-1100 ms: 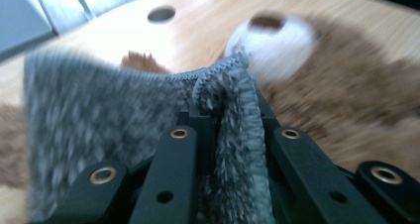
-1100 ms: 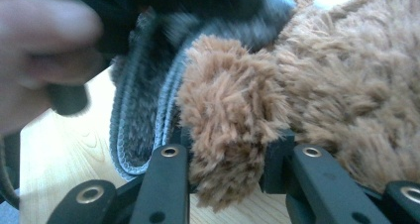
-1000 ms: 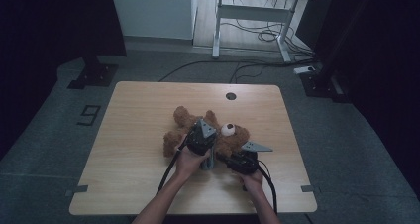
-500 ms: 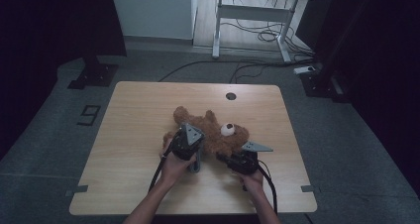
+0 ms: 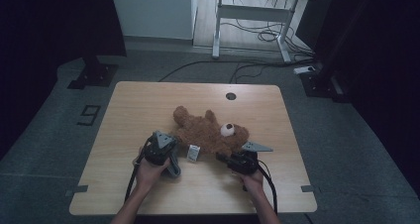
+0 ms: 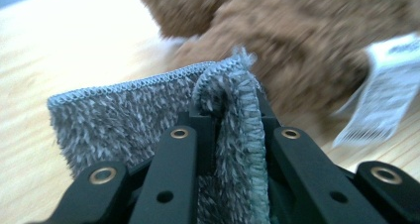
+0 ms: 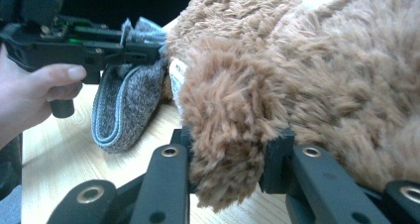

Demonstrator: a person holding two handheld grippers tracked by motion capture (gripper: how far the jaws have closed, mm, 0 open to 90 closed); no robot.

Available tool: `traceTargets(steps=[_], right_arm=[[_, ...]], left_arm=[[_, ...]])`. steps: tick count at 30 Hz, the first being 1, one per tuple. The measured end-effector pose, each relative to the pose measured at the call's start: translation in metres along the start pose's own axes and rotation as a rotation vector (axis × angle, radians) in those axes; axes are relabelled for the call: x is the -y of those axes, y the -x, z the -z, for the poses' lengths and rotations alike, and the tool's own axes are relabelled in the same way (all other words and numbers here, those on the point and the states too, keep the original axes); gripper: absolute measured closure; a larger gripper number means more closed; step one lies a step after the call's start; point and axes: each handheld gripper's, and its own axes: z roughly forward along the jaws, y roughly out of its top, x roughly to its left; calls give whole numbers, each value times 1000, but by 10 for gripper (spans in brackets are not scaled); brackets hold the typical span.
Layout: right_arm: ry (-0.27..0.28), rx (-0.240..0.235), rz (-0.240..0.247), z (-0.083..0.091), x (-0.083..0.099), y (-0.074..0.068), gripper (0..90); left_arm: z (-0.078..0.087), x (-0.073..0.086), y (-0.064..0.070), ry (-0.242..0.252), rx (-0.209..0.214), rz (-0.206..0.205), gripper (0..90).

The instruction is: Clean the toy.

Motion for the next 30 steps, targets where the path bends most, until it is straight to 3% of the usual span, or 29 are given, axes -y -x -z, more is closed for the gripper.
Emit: traceTargets(steps=[4,7,11,13,15,18,22,26,30], right_arm=[[2,1,-3,0,0,0,710],[5,-1,-11,0,-1,0,710],[5,-6,-8,0,-1,0,710],[4,-22,-11,-1,-1,-1,712],[2,-34,-12,-1,-1,-2,715],[-2,-45,5,-2,-1,-4,716],[-1,-46,3,-1,0,-3,715],[-10,-47,17,0,2,-3,711],[-20,-46,22,0,4,-4,690]], left_arm=[[6,2,-9,-11,-11,2,786],[18,-7,-11,24,3,14,786],[34,-32,0,105,45,11,784],[36,-49,11,124,60,-20,783],[33,-64,23,140,88,-37,783],[20,-87,49,146,126,-101,781],[-7,-99,76,109,168,-138,778],[-32,-92,82,63,174,-131,778],[-32,-84,79,71,182,-128,782]])
